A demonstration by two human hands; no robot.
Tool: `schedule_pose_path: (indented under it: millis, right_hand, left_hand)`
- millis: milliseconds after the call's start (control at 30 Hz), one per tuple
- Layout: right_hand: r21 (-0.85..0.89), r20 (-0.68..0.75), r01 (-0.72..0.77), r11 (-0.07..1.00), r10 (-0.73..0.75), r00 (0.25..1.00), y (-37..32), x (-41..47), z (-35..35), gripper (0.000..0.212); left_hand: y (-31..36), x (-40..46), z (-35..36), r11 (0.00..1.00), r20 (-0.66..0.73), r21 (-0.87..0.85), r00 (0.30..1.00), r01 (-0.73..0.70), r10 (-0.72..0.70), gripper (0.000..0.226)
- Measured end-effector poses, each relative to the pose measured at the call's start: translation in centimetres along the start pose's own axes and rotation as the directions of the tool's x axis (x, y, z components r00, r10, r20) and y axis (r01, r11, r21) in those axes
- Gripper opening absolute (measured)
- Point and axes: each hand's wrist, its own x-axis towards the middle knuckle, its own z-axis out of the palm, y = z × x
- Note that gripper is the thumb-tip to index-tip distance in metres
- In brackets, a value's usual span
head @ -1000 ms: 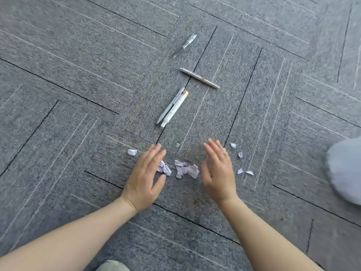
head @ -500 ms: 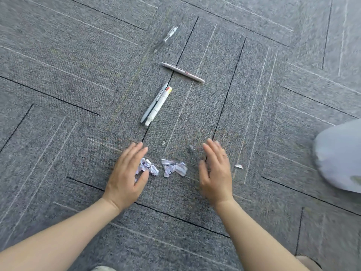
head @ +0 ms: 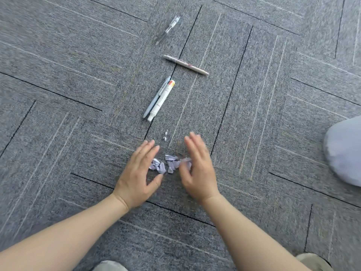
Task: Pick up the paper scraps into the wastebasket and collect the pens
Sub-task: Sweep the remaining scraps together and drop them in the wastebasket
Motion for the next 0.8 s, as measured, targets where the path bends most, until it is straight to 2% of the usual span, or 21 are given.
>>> schedule_pose_path:
  millis: [67,100,133,200,267,400,533,667,800]
  right_hand:
    - [-0.118,0.013,-0.051,0.992,0.052,0.999,1.1,1.0,-0.7,0.066]
    - [-0.202,0.083,-0.001,0.979,0.018,0.996,1.4,1.2,-0.8,0.071]
    - [-0.270,0.187,0.096,0.958,-0.045,0.981,1.3,1.3,-0.6,0.075]
    - [-0.320,0.394,0.323,0.891,-0.185,0.900,0.9,1.5,0.1,0.083]
    - [-0.332,0.483,0.474,0.816,-0.285,0.828,0.9,2.2,0.6,0.087]
    - [-0.425,0.461,0.474,0.771,-0.266,0.847,1.2,5.4,0.6,0.081]
    - [-0.507,0.401,0.496,0.704,-0.317,0.859,-0.2,8.2,1.1,0.073]
    - [-0.491,0.331,0.512,0.705,-0.393,0.858,-1.2,10.1,1.4,0.044]
    - [-0.468,0.343,0.568,0.677,-0.453,0.823,-1.3,10.7,1.8,0.025]
  left_hand:
    - [-0.7,-0.5,-0.1,0.991,0.057,0.134,0.998,-0.002,-0.006,0.085]
    - [-0.9,-0.7,-0.1,0.978,0.103,0.210,0.995,-0.013,-0.009,0.091]
    - [-1.1,-0.9,0.0,0.962,0.141,0.272,0.990,-0.030,-0.009,0.095]
    - [-1.4,-0.9,0.1,0.935,0.156,0.349,0.988,-0.064,0.010,0.097]
    - [-1.7,-0.5,-0.1,0.919,0.121,0.380,0.991,-0.101,0.059,0.094]
    - [-3.0,1.3,-1.2,0.895,-0.002,0.425,0.989,-0.135,0.150,0.073]
    - [-3.7,3.7,-2.1,0.896,-0.040,0.420,0.983,-0.146,0.179,0.045]
    - [-3.8,5.6,-2.5,0.889,-0.073,0.421,0.970,-0.180,0.231,0.028]
    - [-4.1,6.8,-2.9,0.874,-0.081,0.435,0.957,-0.217,0.278,0.027]
